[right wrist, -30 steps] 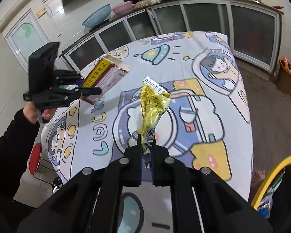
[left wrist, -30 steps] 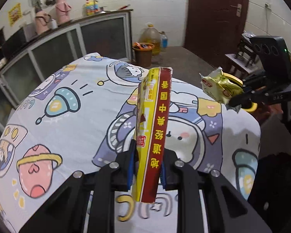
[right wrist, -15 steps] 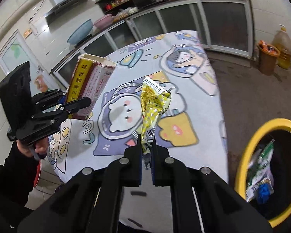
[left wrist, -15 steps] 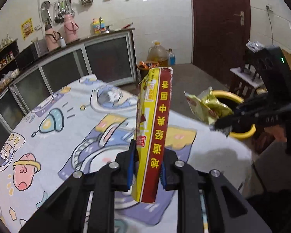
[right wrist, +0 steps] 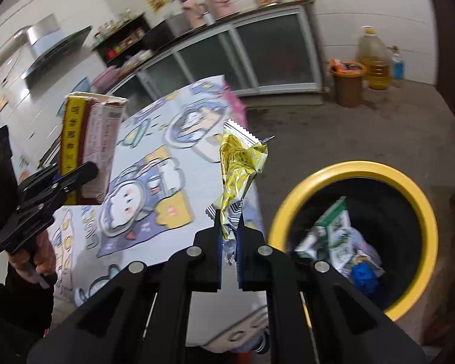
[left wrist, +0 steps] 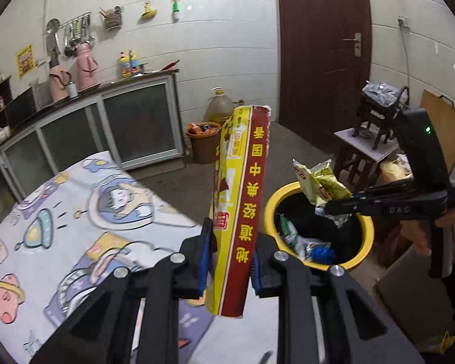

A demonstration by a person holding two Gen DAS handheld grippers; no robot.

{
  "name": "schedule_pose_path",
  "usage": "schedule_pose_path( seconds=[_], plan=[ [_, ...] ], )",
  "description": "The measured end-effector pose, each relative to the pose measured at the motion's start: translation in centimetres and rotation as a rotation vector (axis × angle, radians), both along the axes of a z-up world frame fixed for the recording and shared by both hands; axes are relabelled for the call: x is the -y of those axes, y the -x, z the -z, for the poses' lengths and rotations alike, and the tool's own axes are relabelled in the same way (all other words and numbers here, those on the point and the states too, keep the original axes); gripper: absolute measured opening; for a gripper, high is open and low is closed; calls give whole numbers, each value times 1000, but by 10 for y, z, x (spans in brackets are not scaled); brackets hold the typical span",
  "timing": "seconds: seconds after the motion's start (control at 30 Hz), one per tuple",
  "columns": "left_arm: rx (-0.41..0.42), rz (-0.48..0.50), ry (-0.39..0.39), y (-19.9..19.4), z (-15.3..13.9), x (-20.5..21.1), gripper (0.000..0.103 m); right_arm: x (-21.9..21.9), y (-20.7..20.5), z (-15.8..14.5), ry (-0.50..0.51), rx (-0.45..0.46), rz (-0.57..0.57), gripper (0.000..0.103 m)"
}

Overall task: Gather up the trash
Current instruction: 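Carry the snack box and foil wrapper over the yellow-rimmed bin with both tools, then open both tools over the bin to drop the box and wrapper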

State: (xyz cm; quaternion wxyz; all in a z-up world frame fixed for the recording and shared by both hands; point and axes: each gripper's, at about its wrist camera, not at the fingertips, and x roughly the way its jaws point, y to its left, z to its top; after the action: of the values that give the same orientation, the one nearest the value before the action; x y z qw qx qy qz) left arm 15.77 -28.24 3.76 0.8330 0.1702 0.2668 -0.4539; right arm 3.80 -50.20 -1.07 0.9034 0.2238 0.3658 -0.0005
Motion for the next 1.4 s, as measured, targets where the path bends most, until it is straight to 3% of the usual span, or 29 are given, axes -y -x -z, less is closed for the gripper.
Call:
schedule_pose_path(
  seconds=[0.67, 1.1, 1.13, 1.17, 1.2, 1.23, 1.27, 1.4],
  plan=[
    [18, 84, 25, 26, 13, 104, 21, 79, 18, 62, -3, -126, 242, 8],
    [-51, 143, 19, 31, 35, 149, 23, 100, 27, 77, 8, -179, 296, 9],
    [-61, 134, 13, 30, 38, 151, 31, 101, 27, 79, 8, -195, 305, 13],
    [-74, 124, 11, 29, 40, 152, 51, 103, 26, 83, 11, -220, 316, 20],
    [-86, 102, 16, 27, 43, 152, 63, 105, 28, 85, 13, -235, 328, 26],
    [-87, 89, 25, 26, 43, 150, 77, 108, 30, 88, 17, -253, 353, 48],
    [-84, 79, 37, 26, 43, 148, 78, 111, 33, 89, 18, -255, 372, 63],
    [-71, 45, 51, 24, 40, 136, 82, 116, 41, 91, 21, -273, 415, 58]
  ],
)
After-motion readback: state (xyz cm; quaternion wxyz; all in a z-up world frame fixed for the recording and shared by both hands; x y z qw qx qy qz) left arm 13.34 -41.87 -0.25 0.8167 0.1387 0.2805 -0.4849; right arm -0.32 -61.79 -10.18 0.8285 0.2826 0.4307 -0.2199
